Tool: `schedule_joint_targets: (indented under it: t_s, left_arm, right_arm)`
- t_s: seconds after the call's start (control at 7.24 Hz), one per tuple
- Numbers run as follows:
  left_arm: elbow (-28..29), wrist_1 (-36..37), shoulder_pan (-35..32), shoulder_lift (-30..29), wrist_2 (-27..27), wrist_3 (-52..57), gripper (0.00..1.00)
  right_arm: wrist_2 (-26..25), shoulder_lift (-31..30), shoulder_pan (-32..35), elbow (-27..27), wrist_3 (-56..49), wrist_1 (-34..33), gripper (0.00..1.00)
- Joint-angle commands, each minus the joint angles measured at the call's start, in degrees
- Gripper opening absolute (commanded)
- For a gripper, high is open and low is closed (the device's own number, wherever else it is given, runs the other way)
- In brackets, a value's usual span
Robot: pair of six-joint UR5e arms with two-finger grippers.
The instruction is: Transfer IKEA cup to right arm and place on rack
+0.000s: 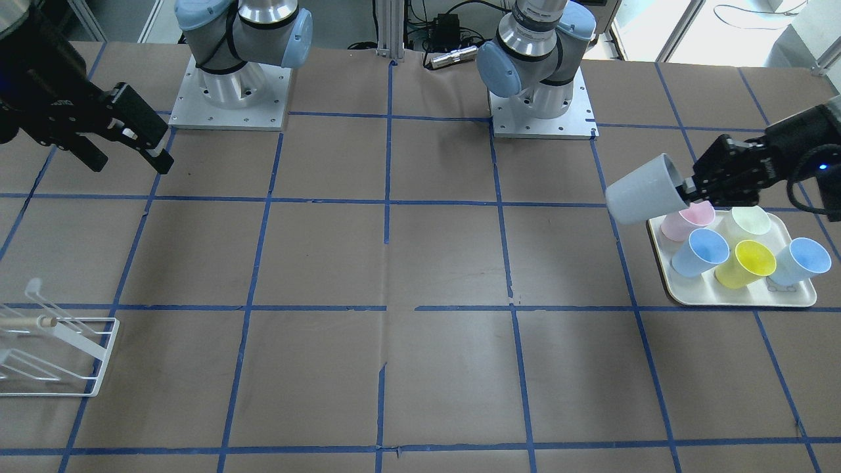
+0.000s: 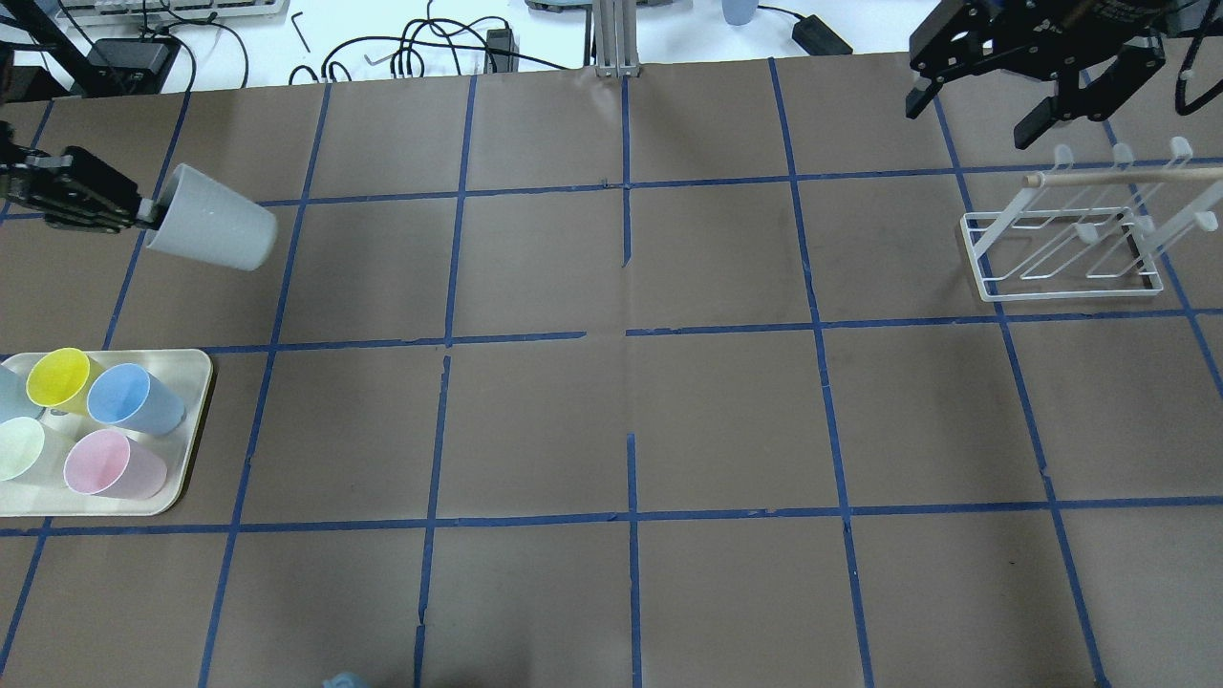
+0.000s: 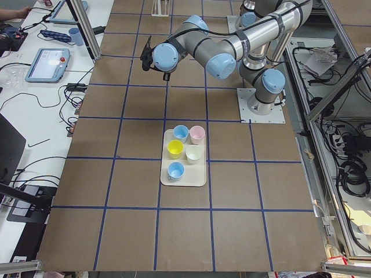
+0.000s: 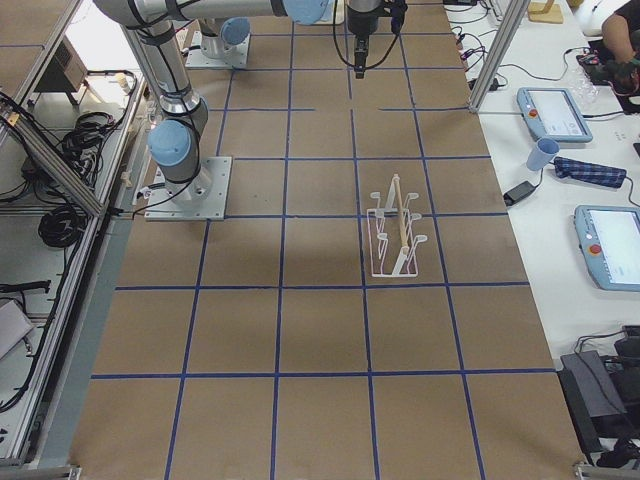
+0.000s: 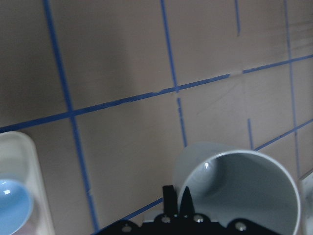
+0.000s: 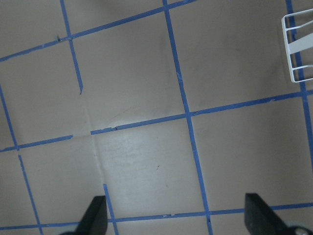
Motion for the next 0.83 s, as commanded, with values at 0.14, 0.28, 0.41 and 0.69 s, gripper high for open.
schedule_joint_targets:
  t_s: [0.14, 0.28, 0.41, 0.69]
  left_arm:
    - [-8.2, 0.0, -8.1, 1.5, -22.1, -1.0, 0.00]
    - [-8.7, 0.0, -12.5, 1.7, -29.2, -1.1, 0.00]
    - [-9.3, 0.0, -17.2, 1.6, -37.2, -1.8, 0.00]
    - [-12.2, 0.4, -22.8, 2.0, -48.3, -1.6, 0.00]
  right_arm:
    - [14.5, 0.1, -8.4, 0.3, -4.3, 12.1, 1.00]
    - [19.6, 0.1, -10.3, 0.7, -6.1, 16.2, 1.00]
    - [24.4, 0.1, -10.8, 1.0, -7.0, 21.1, 1.00]
    - [32.7, 0.2, -11.0, 2.4, -8.2, 27.5, 1.00]
